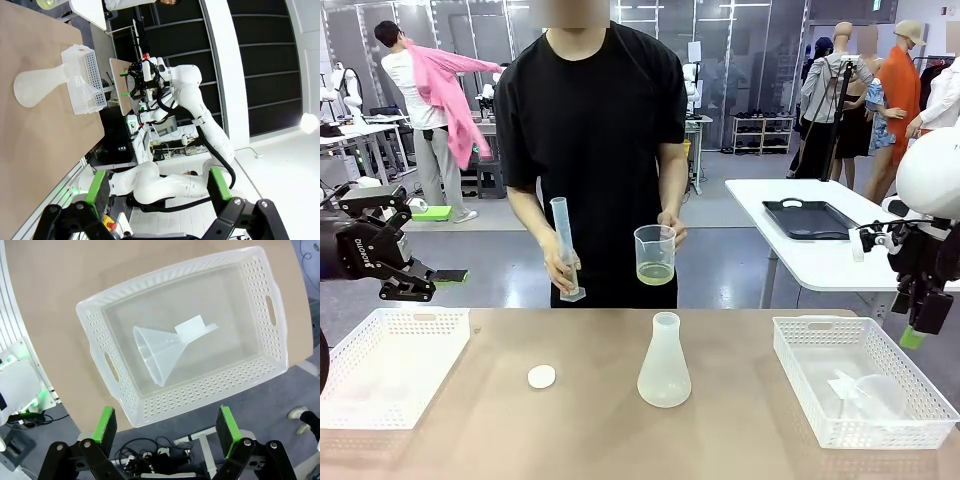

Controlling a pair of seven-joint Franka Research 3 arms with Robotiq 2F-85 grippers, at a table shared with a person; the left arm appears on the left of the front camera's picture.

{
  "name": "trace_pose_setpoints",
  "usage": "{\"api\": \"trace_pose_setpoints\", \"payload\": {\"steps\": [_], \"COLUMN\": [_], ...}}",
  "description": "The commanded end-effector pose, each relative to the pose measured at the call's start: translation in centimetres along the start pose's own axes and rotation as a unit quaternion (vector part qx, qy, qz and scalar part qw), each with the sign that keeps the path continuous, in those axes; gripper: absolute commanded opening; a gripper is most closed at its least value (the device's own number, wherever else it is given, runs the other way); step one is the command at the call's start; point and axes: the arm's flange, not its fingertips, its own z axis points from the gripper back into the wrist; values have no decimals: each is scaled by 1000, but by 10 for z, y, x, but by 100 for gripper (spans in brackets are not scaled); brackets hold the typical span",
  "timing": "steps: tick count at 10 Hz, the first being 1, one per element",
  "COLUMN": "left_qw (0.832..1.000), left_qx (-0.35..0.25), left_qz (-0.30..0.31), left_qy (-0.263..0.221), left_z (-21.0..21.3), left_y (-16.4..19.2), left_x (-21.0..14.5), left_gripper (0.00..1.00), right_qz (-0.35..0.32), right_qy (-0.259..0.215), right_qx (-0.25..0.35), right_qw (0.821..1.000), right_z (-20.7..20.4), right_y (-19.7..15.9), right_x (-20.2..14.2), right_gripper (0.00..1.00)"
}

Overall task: Prepare the solutions needed for the experiment.
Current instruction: Pick up the Plastic Funnel and insert it into the Big flask.

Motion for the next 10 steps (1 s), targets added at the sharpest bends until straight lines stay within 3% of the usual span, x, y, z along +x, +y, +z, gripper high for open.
{"api": "trace_pose_setpoints", "payload": {"steps": [1, 3, 5, 7, 10], "left_qw": [1000, 1000, 1000, 1000, 1000], "left_qx": [-12, -12, -12, -12, -12], "left_qz": [1, 1, 1, 1, 1], "left_qy": [-3, -3, -3, -3, -3], "left_z": [-2, -2, -2, -2, -2], "left_y": [-4, -4, -4, -4, -4], "left_x": [0, 0, 0, 0, 0], "left_gripper": [100, 100, 100, 100, 100], "right_qz": [39, 42, 60, 57, 55], "right_qy": [13, 30, 4, 5, 11], "right_qx": [-29, -41, -84, -114, -112], "right_qw": [999, 998, 995, 992, 992], "right_z": [-3, -13, -31, -51, -75], "right_y": [19, 40, 52, 52, 51], "right_x": [-8, -14, -13, -16, -19], "right_gripper": [100, 100, 100, 100, 100]}}
